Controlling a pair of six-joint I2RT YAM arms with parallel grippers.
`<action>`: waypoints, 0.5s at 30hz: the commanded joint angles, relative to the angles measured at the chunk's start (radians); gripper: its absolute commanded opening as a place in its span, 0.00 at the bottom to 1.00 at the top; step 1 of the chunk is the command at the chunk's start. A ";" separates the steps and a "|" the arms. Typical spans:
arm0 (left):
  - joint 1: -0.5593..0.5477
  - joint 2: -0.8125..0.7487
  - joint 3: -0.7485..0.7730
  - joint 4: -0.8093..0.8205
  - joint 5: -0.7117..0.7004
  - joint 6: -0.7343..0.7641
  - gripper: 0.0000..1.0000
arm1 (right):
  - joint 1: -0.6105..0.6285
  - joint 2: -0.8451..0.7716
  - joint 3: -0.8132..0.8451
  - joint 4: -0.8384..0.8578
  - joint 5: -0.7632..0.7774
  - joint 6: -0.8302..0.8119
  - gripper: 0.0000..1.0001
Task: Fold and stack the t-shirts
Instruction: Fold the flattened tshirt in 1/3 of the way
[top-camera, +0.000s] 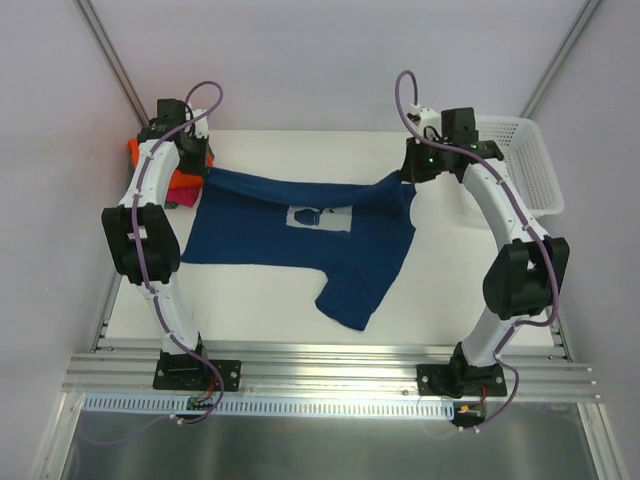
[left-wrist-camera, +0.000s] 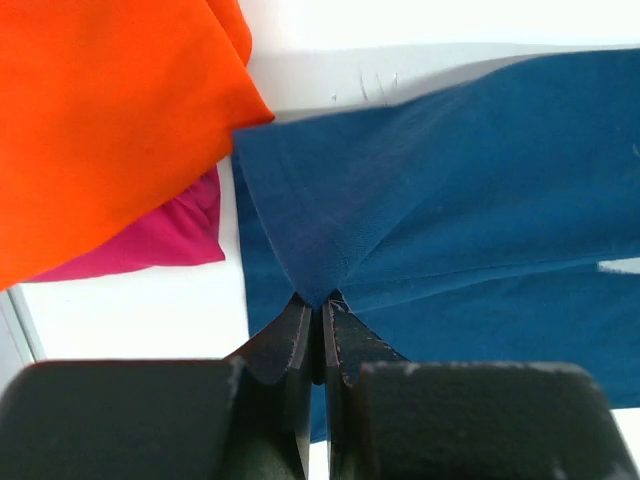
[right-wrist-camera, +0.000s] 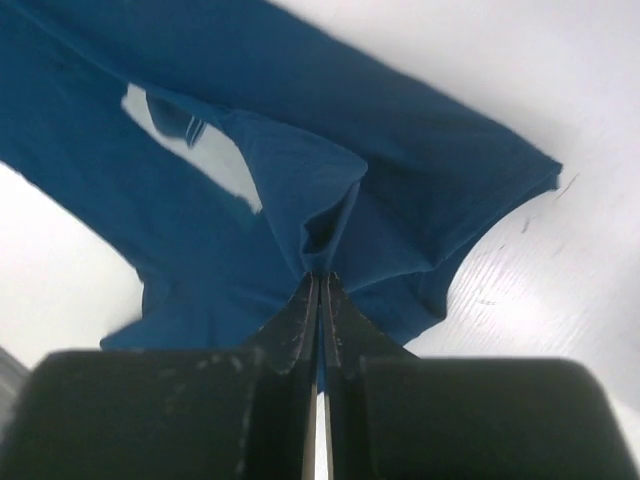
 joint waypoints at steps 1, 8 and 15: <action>0.016 -0.043 -0.019 -0.002 0.029 -0.001 0.00 | 0.018 -0.063 -0.028 -0.007 -0.029 -0.026 0.01; 0.058 0.023 0.028 -0.005 0.032 -0.044 0.00 | 0.022 -0.017 0.016 -0.019 -0.006 -0.047 0.01; 0.069 0.209 0.281 -0.018 0.042 -0.072 0.00 | -0.010 0.091 0.156 -0.006 0.070 -0.090 0.01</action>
